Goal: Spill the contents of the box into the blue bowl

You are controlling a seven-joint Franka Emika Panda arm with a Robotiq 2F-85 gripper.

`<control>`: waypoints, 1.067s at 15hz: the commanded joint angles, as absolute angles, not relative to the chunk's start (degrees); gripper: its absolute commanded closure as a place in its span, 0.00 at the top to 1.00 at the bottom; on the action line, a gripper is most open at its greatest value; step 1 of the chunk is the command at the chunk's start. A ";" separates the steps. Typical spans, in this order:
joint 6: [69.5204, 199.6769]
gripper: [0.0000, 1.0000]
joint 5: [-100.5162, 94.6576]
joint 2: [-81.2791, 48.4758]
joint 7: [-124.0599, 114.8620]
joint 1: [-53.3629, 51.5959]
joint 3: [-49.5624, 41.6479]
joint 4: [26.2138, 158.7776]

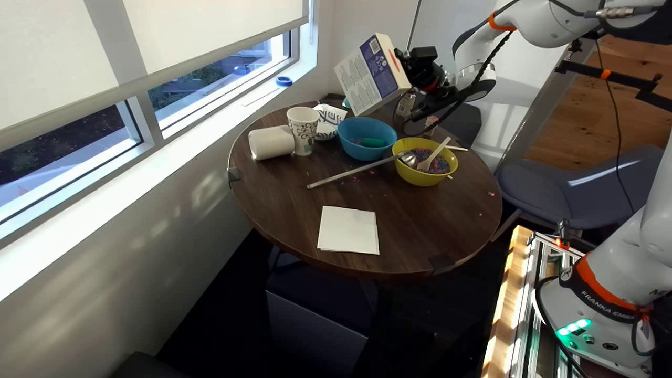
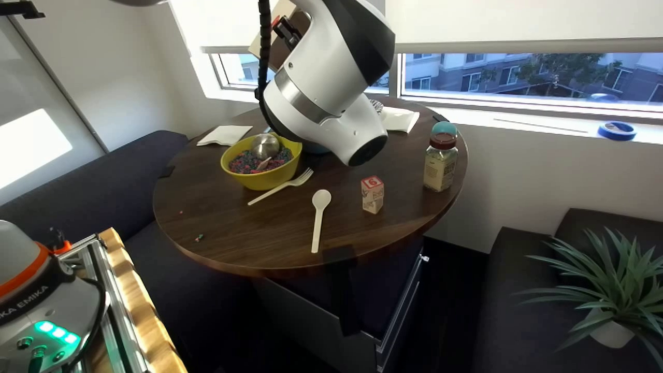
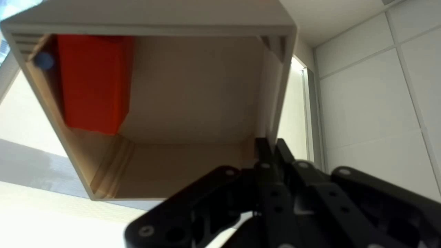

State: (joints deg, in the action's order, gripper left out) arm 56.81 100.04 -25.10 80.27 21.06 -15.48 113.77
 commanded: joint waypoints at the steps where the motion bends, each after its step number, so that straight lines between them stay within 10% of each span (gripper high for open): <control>1: 55.66 0.02 100.53 -26.30 80.61 21.14 -15.94 112.12; 16: 54.76 0.02 101.43 -27.99 79.38 21.57 -16.14 110.60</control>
